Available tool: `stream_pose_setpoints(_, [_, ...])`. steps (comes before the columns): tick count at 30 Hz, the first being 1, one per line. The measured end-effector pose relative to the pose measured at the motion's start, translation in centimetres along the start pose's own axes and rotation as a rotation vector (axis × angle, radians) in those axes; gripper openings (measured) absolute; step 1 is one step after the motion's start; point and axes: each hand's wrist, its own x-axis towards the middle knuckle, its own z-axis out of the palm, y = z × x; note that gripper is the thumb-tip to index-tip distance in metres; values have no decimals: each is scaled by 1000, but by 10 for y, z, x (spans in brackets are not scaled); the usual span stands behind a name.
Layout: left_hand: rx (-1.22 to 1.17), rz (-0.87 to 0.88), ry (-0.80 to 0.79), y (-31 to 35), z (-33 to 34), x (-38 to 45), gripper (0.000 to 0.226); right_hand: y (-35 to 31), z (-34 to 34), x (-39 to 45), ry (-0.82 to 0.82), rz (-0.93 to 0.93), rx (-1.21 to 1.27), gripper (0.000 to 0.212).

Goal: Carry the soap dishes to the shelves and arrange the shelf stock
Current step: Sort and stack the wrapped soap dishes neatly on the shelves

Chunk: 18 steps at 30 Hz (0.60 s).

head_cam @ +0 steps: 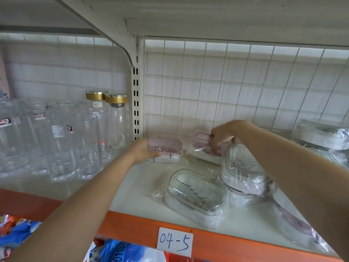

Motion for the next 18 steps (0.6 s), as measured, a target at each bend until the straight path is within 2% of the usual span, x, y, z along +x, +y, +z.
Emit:
stream_pose_setpoints(5, [0, -60, -15, 0, -1, 0, 49, 2, -2, -3, 39, -40, 155, 64])
stream_pose_setpoints(10, [-12, -52, -29, 4, 1, -3, 29, -17, -7, -7, 52, -154, 366, 53])
stream_pose_setpoints(18, [-197, -1, -7, 1, -6, -15, 46, -76, -7, 10, 178, -293, 363, 92])
